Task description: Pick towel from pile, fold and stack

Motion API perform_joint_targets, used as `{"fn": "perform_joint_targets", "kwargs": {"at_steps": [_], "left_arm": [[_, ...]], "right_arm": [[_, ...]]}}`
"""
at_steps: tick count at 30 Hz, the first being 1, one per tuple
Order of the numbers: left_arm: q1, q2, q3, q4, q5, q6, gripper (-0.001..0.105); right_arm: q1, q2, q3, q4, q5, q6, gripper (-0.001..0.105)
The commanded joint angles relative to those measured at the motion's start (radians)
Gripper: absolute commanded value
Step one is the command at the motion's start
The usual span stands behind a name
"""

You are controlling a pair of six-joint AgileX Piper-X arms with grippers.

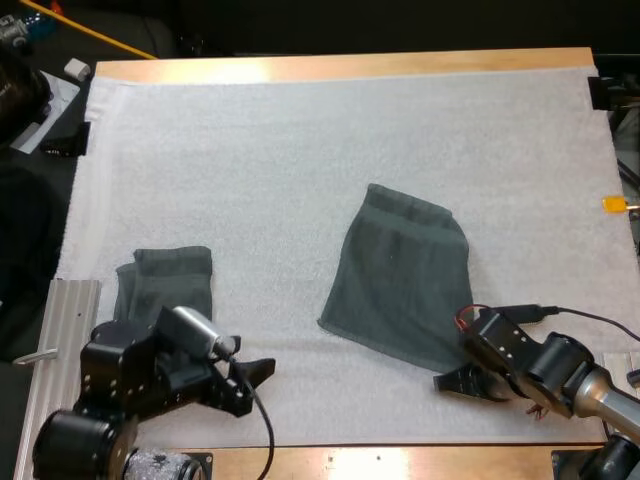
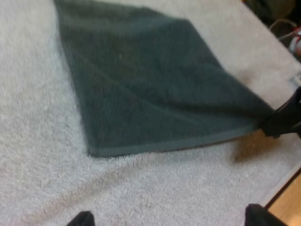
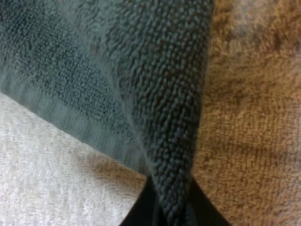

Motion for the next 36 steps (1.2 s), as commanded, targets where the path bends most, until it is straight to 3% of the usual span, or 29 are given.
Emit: {"fn": "perform_joint_targets", "kwargs": {"at_steps": [1, 14, 16, 20, 36], "left_arm": [[-0.028, 0.073, 0.008, -0.057, 0.018, -0.007, 0.062], [-0.182, 0.517, 0.001, -0.255, -0.001, -0.05, 0.062], [-0.182, 0.487, 0.005, -0.228, 0.011, -0.034, 0.062], [-0.232, 0.616, 0.007, -0.286, -0.006, -0.04, 0.062], [-0.212, 0.98, -0.006, -0.543, -0.049, -0.103, 0.062]], "right_arm": [[-0.001, -0.008, -0.007, 0.028, 0.002, 0.014, 0.0], [-0.001, -0.012, -0.007, 0.015, -0.002, 0.037, 0.0], [-0.001, -0.007, -0.004, 0.007, 0.013, 0.041, 0.0], [-0.001, -0.01, -0.003, 0.006, 0.014, 0.054, 0.0], [-0.001, -0.013, -0.004, 0.001, 0.013, 0.072, 0.001]]}}
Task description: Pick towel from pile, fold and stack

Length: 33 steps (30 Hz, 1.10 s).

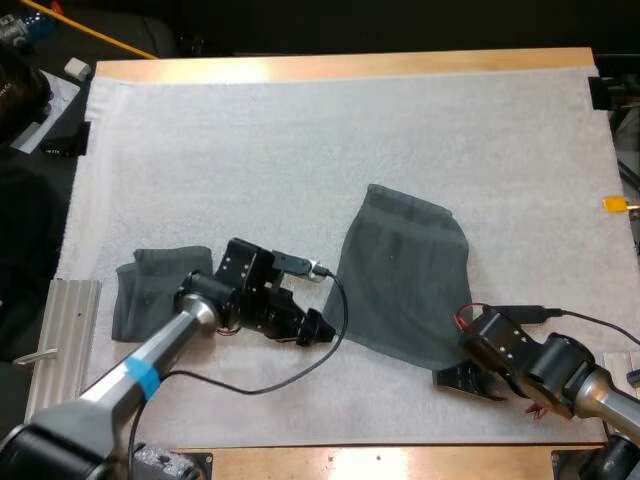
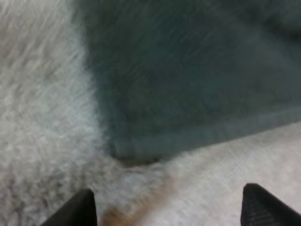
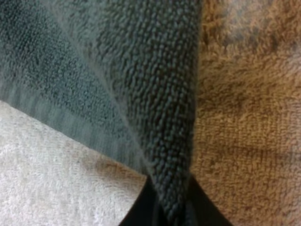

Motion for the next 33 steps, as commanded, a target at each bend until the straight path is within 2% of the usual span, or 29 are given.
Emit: {"fn": "perform_joint_targets", "kwargs": {"at_steps": [1, 4, 7, 16, 20, 27, 28, 30, 32, 33], "left_arm": [[0.006, 0.062, -0.024, -0.043, -0.026, -0.015, 0.062], [0.006, 0.108, -0.052, -0.041, -0.021, -0.01, 0.062], [-0.004, 0.117, -0.023, -0.067, 0.021, -0.015, 0.062], [0.0, 0.199, -0.029, -0.109, 0.124, -0.031, 0.061], [-0.001, 0.208, -0.03, -0.115, 0.141, -0.036, 0.059], [-0.002, 0.204, -0.032, -0.111, 0.143, -0.042, 0.035], [-0.002, 0.205, -0.032, -0.11, 0.144, -0.042, 0.031], [-0.002, 0.209, -0.032, -0.111, 0.148, -0.045, 0.014], [-0.003, 0.209, -0.034, -0.111, 0.153, -0.046, 0.008], [-0.004, 0.209, -0.036, -0.1, 0.151, -0.042, 0.001]], "right_arm": [[-0.002, -0.01, -0.004, 0.013, 0.005, 0.01, 0.001], [0.0, -0.009, -0.004, 0.01, 0.005, 0.008, 0.0], [0.001, -0.007, -0.002, 0.004, 0.006, 0.009, 0.0], [0.002, -0.006, -0.003, 0.003, 0.009, 0.015, 0.0], [0.002, -0.006, -0.003, 0.001, 0.008, 0.017, 0.0], [0.001, -0.01, -0.002, 0.001, 0.012, 0.019, 0.0], [0.001, -0.009, -0.002, -0.001, 0.013, 0.02, 0.0], [0.001, -0.008, -0.003, -0.003, 0.014, 0.017, 0.0], [0.001, -0.008, -0.003, -0.008, 0.012, 0.016, 0.0], [0.0, -0.006, -0.002, -0.011, 0.011, 0.017, 0.0]]}}
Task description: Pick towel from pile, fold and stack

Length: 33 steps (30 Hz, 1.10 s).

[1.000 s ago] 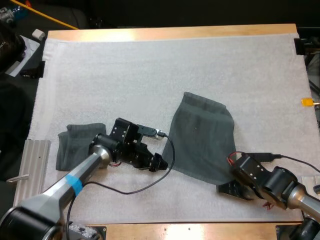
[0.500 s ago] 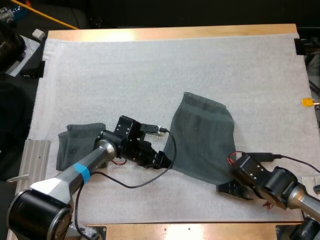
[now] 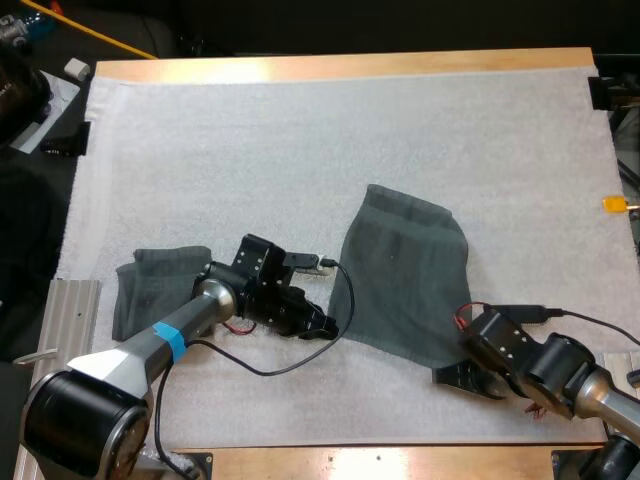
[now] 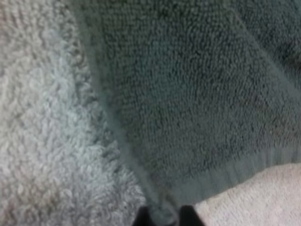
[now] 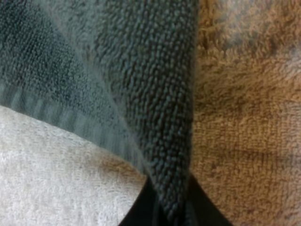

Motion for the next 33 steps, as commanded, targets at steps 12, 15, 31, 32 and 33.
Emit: {"fn": "perform_joint_targets", "kwargs": {"at_steps": [12, 15, 31, 32, 33], "left_arm": [[-0.018, -0.21, -0.004, 0.232, -0.025, 0.134, 0.0], [-0.022, -0.328, -0.032, 0.308, -0.028, 0.147, 0.0], [-0.028, -0.465, -0.106, 0.312, -0.18, 0.115, 0.05], [-0.034, -0.458, -0.104, 0.308, -0.2, 0.115, 0.056], [-0.04, -0.449, -0.104, 0.3, -0.221, 0.114, 0.06]], "right_arm": [[0.001, -0.03, -0.112, 0.001, 0.017, -0.066, 0.0], [0.003, -0.054, -0.201, 0.049, 0.046, -0.096, 0.0], [0.004, -0.102, -0.307, 0.098, 0.038, -0.083, 0.0], [0.005, -0.1, -0.305, 0.1, 0.038, -0.081, 0.001], [0.005, -0.097, -0.305, 0.101, 0.038, -0.079, 0.001]]}}
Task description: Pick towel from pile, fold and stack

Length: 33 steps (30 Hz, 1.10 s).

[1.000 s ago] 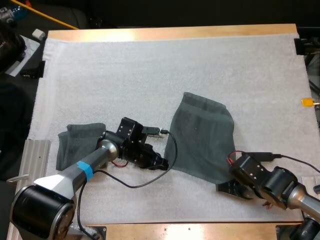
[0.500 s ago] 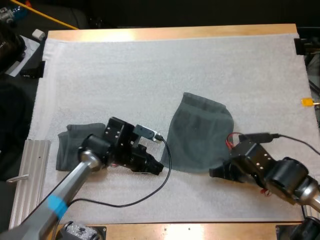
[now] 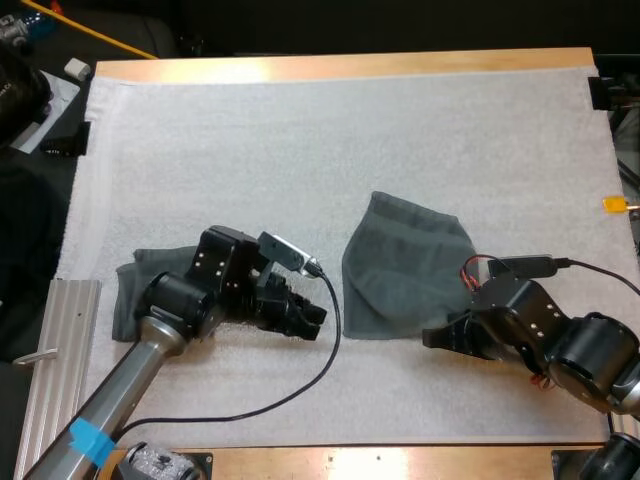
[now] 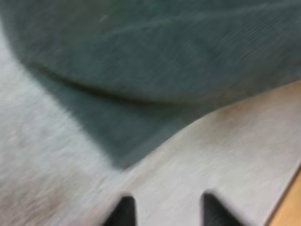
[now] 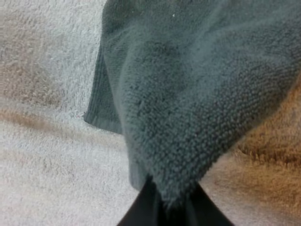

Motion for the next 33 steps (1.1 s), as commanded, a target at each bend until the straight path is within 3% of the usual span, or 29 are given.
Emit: {"fn": "perform_joint_targets", "kwargs": {"at_steps": [1, 4, 11, 14, 28, 33], "left_arm": [[-0.023, 0.036, -0.003, -0.035, -0.088, -0.004, 0.06], [-0.038, 0.093, -0.002, -0.065, -0.111, -0.01, 0.059], [-0.029, 0.233, 0.0, -0.143, -0.077, -0.016, 0.058], [-0.04, 0.22, -0.004, -0.134, -0.089, -0.004, 0.058], [-0.046, 0.419, -0.003, -0.233, 0.021, -0.004, 0.057], [-0.097, 0.448, -0.005, -0.254, 0.007, -0.002, 0.057]], "right_arm": [[0.002, 0.005, -0.001, 0.004, -0.003, 0.007, 0.001], [0.002, 0.003, -0.002, 0.001, 0.0, 0.013, 0.001], [0.0, 0.007, -0.001, -0.003, 0.005, 0.015, 0.001], [0.001, -0.005, -0.005, -0.002, 0.013, 0.011, 0.0], [0.003, 0.002, -0.005, -0.003, 0.016, 0.019, 0.0], [0.001, 0.002, -0.005, -0.001, 0.015, 0.025, 0.0]]}}
